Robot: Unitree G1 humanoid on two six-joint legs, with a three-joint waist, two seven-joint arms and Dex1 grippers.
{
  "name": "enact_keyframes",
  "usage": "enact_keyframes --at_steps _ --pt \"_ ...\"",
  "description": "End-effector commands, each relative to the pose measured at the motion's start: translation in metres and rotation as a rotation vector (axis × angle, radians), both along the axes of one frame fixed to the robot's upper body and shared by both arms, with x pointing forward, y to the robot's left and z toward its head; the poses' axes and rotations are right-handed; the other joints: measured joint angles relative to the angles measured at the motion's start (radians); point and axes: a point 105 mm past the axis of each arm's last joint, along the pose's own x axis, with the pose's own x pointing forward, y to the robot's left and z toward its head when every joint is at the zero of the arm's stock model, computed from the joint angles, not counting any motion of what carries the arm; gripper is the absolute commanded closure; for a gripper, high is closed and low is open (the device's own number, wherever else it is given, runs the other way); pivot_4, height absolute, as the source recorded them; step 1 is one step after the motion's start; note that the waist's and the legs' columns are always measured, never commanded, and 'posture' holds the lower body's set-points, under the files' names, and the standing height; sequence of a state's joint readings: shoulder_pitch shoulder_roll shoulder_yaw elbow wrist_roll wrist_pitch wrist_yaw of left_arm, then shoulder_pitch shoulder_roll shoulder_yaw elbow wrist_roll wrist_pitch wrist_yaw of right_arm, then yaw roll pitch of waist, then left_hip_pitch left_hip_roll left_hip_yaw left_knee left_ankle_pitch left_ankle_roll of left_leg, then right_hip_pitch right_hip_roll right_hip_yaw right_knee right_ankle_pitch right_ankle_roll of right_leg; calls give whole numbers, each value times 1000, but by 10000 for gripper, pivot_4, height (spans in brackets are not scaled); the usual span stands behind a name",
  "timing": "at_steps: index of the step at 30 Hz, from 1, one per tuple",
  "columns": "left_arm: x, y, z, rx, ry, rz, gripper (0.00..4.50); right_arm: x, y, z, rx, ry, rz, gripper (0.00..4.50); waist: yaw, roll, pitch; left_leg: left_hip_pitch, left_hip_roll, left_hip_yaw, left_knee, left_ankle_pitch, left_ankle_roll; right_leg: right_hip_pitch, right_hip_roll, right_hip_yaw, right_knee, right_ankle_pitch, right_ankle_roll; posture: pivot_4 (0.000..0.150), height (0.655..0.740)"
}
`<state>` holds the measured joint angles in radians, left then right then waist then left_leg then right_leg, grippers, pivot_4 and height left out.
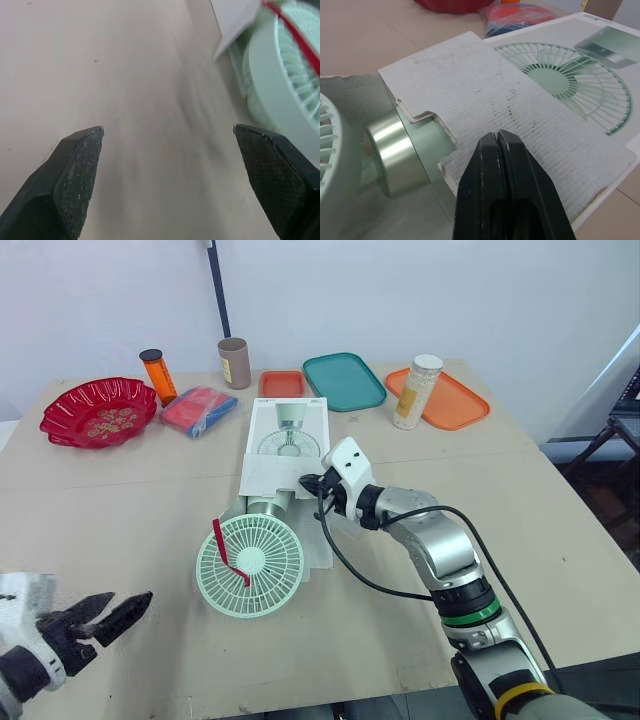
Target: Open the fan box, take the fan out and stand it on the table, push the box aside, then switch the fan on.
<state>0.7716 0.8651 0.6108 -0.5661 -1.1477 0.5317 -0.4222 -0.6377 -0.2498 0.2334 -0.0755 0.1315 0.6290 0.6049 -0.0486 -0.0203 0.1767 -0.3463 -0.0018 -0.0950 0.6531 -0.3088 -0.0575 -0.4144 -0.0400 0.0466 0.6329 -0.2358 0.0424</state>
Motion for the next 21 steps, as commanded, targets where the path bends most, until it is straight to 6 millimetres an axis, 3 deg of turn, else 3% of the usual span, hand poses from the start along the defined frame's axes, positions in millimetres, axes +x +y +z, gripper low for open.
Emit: enact_keyframes --at_steps 1,6,9,17,21 --pt "4 -1 0 86 -49 -88 765 -4 1 11 29 -12 33 45000 0 0 0 -1 0 0 0 0 0 -1 0 0 0 1 -1 1500 7400" --pt "12 -3 -7 116 -65 -139 765 -17 0 36 77 -54 114 45000 0 1 1 -10 1 0 0 1 -1 -10 0 0 1 5 4 1500 7400" --pt "17 -5 -9 130 -72 -159 0 -27 -3 46 79 -58 168 37381 1 1 2 -12 1 0 0 1 -1 -11 0 0 1 6 4 1500 7400" --pt "25 -4 -14 222 -100 -262 0 -57 -38 61 -20 -29 324 781 1 0 4 -13 1 0 1 1 0 -11 0 -1 1 6 4 1500 7400" --pt "29 -8 -13 301 -152 -345 0 -64 -56 64 -55 17 379 781 1 1 4 -13 1 0 1 1 0 -11 0 -1 1 6 4 1500 7400"
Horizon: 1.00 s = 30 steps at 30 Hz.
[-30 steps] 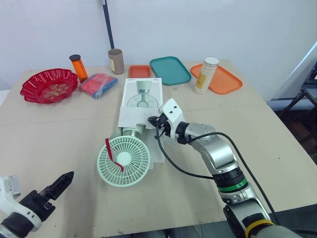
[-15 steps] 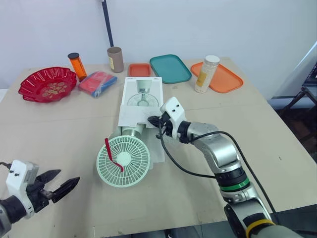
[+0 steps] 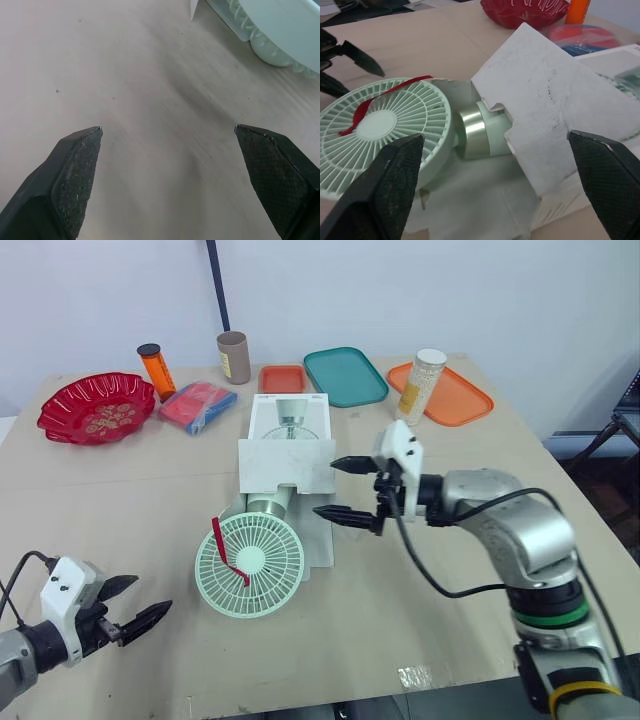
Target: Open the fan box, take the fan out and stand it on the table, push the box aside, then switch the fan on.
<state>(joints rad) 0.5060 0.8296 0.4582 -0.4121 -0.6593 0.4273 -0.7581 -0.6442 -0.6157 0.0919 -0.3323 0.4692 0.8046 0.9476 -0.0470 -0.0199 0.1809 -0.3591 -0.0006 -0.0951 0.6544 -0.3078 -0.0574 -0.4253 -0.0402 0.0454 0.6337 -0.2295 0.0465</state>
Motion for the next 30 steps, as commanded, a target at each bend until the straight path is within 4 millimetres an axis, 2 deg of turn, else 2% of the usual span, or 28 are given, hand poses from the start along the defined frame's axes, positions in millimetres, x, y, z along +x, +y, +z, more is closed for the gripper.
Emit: enact_keyframes --at_steps 1,8,17,22,30 --pt "3 -5 0 87 -61 -95 0 -13 -10 16 -8 -8 89 781 0 0 0 0 0 0 0 0 0 0 0 0 0 0 0 1500 7400" --pt "14 -8 2 185 -161 -213 0 -40 -36 20 -126 67 283 781 3 1 1 0 0 1 1 0 1 0 -1 0 0 1 0 1500 7400" --pt "29 -9 6 272 -259 -305 0 -38 -42 28 -151 -2 321 781 2 1 1 1 1 3 2 0 1 0 0 -1 0 3 -1 1500 7400" --pt "37 -15 11 365 -390 -417 0 -32 -44 21 -174 -18 285 781 3 1 1 1 1 3 2 0 1 0 -1 -1 1 3 -1 1500 7400" --pt "57 -20 23 482 -591 -527 0 -33 -41 30 -137 33 257 781 2 1 1 1 1 3 3 0 1 0 -1 -1 2 4 -1 1500 7400"
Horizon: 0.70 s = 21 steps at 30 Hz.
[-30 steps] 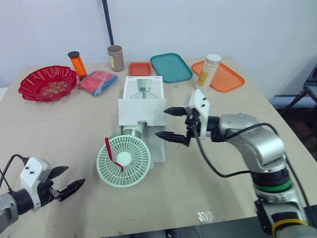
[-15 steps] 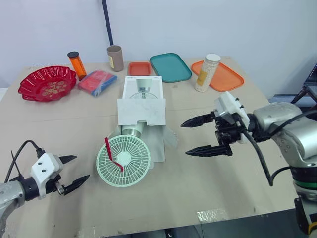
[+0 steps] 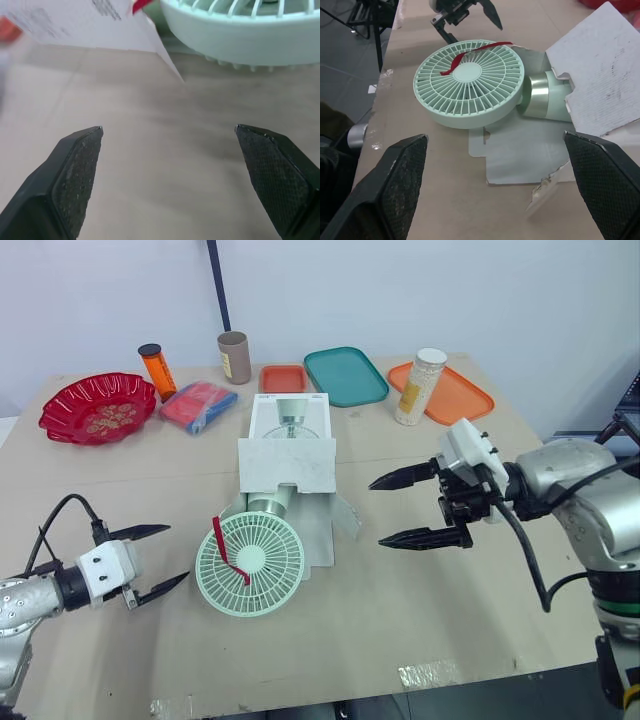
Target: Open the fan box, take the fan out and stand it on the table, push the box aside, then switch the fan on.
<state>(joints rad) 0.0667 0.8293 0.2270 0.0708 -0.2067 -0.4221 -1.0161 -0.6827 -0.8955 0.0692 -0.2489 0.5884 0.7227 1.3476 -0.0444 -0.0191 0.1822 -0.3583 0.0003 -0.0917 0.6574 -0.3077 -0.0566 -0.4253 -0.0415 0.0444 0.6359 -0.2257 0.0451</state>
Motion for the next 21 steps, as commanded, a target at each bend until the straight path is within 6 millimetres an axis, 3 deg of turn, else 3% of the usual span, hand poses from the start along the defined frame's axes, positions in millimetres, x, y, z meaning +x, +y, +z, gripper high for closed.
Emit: enact_keyframes --at_steps 1,12,21 --pt "3 -5 9 46 -104 -73 0 -3 3 15 28 -33 -10 781 0 0 0 0 0 0 0 0 0 0 0 0 0 0 0 1500 7400" --pt "0 -34 12 179 -351 -334 0 -6 7 11 41 -17 -26 781 0 0 0 0 -1 0 3 0 1 0 -1 0 5 0 0 1500 7400" --pt "2 -40 15 290 -583 -472 0 -9 6 9 39 -19 -29 781 1 0 0 0 -1 -1 6 -1 1 0 -1 0 8 0 1 1500 7400"
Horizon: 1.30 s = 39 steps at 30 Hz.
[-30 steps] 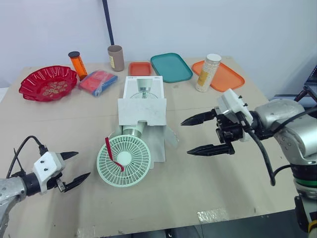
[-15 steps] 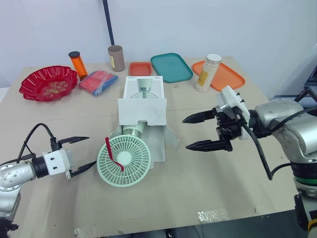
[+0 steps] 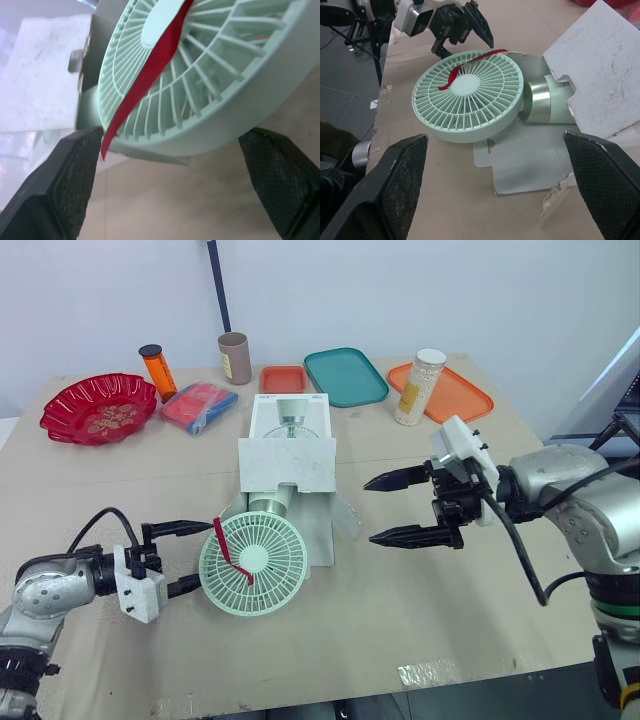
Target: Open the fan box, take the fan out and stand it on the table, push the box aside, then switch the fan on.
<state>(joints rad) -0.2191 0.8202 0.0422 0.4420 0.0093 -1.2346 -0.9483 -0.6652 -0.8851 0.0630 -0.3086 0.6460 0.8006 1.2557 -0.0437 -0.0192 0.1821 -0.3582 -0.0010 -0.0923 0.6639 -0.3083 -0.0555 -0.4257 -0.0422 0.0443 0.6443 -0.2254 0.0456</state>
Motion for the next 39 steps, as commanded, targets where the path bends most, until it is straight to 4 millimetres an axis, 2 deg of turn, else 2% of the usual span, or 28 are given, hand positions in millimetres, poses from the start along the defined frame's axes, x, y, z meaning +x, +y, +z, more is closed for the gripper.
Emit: enact_keyframes --at_steps 1,7,18,23,35,39 --pt "0 -1 9 36 -126 -62 0 -5 -1 11 11 -53 7 781 0 0 0 0 0 0 0 0 0 0 0 0 0 0 0 1500 7400" --pt "3 -9 13 51 -222 -137 0 -6 -1 10 15 -60 7 781 0 0 0 0 -1 0 1 0 0 0 0 0 1 0 0 1500 7400" --pt "-5 -29 -5 146 -271 -265 0 -10 1 8 15 -58 17 781 0 0 0 0 -1 0 3 -1 1 0 0 0 2 0 0 1500 7400" --pt "1 -37 1 161 -339 -280 0 -9 1 8 13 -58 21 781 0 0 -1 0 -1 0 4 -1 1 0 0 0 3 0 0 1500 7400" --pt "15 -28 -2 165 -361 -189 0 -11 2 8 11 -56 23 781 2 -1 -1 0 -1 0 6 -1 2 0 -1 0 4 0 0 1500 7400" --pt "16 -29 -3 161 -370 -189 10506 -10 3 9 11 -59 22 0 2 -1 -1 0 -1 0 6 -1 2 0 -1 0 4 0 0 1500 7400"
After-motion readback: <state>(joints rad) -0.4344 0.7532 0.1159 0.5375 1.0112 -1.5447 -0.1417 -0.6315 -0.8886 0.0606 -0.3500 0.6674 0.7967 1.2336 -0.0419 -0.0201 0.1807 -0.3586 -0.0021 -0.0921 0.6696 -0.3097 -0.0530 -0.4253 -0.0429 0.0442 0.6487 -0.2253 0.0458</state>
